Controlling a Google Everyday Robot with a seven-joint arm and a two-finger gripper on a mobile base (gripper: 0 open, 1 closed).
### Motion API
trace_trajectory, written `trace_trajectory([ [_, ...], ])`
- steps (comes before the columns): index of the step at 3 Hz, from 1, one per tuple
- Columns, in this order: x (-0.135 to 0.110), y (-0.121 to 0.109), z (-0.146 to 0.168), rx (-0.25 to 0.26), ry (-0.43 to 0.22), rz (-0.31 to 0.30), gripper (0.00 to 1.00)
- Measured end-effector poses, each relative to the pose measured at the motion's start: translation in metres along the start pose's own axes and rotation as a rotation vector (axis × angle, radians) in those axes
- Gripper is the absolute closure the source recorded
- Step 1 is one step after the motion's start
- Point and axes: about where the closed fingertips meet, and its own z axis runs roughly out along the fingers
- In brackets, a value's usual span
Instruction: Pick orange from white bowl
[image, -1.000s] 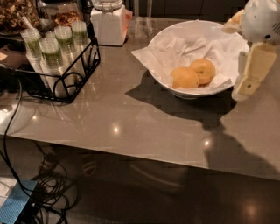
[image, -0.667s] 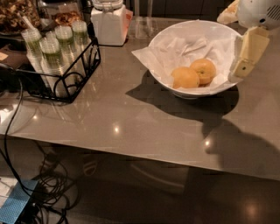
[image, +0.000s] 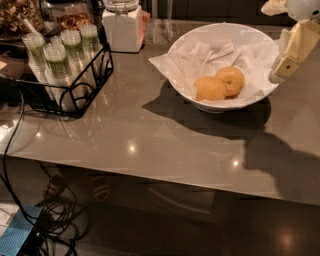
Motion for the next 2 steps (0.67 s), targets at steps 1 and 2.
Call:
trace_trajectory([
  [1, 0.022, -0.018, 0.022, -0.040, -0.068, 0.042, 0.00],
  [2, 0.044, -0.033, 0.050, -0.073, -0.128, 0.124, 0.00],
])
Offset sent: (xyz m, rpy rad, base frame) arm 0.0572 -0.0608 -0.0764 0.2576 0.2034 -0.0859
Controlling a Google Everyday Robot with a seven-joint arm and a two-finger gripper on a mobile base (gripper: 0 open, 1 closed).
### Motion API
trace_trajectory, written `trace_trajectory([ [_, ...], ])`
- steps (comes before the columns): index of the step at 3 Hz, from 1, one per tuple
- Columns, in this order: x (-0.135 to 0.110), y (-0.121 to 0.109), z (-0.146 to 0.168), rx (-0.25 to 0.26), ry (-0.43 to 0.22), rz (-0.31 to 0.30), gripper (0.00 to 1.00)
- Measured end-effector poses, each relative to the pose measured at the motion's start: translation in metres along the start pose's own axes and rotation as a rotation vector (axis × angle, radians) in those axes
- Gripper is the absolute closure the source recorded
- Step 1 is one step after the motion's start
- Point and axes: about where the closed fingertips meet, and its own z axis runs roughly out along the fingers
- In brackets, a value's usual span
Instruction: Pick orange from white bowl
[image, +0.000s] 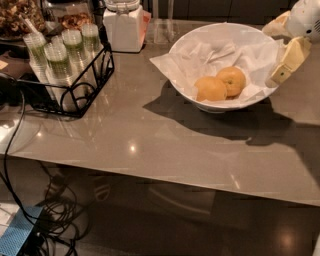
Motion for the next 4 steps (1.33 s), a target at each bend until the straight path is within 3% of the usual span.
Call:
trace_trajectory([
  [1, -0.003, -0.009, 0.007, 0.016, -0.012, -0.003, 0.10],
  [2, -0.006, -0.014, 0.011, 0.030, -0.022, -0.003, 0.13],
  [4, -0.014, -0.019, 0.068, -0.075, -0.056, -0.063, 0.14],
])
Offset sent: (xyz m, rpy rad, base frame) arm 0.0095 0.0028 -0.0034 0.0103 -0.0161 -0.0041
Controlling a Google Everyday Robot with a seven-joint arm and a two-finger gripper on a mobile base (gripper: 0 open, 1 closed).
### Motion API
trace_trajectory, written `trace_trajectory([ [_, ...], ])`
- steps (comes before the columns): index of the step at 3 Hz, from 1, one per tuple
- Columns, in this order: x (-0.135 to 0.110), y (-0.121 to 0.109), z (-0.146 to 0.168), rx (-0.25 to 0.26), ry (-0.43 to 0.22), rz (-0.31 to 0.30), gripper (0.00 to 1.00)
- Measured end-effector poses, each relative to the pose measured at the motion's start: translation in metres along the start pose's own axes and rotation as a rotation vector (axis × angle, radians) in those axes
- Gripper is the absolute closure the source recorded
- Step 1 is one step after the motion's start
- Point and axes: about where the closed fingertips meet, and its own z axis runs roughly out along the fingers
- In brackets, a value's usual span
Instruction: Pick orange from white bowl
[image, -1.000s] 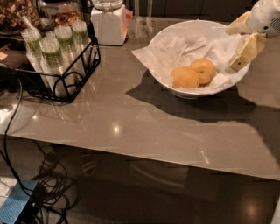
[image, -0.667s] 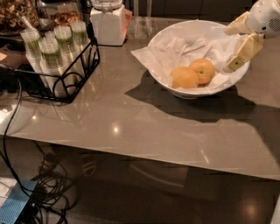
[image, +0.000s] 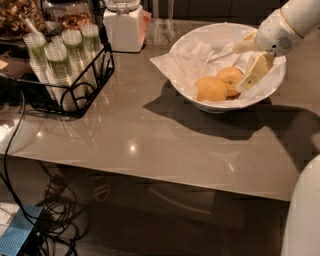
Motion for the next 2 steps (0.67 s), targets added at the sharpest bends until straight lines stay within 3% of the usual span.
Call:
trace_trajectory([
  [2, 0.0058, -0.0034, 0.0081, 0.019, 0.035, -0.063, 0.19],
])
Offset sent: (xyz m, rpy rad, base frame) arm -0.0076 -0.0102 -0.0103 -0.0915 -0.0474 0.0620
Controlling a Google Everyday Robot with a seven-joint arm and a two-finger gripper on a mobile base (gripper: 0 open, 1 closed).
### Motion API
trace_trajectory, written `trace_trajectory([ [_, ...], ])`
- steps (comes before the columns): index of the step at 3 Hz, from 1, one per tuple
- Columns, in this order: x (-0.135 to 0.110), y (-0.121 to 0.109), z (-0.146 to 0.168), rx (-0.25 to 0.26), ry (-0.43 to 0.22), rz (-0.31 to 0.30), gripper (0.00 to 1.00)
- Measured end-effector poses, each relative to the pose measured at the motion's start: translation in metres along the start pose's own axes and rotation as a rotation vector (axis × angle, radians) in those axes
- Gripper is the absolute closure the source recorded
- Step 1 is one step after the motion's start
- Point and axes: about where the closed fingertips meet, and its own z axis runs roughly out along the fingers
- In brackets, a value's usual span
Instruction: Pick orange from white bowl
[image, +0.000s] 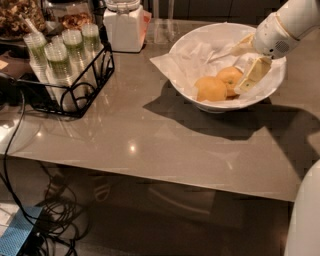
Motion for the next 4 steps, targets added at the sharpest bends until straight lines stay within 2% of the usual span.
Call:
trace_trajectory([
  [1, 0.005, 0.000, 0.007, -0.007, -0.006, -0.010, 0.22],
  [4, 0.022, 0.001, 0.054, -0.117, -0.019, 0.017, 0.24],
])
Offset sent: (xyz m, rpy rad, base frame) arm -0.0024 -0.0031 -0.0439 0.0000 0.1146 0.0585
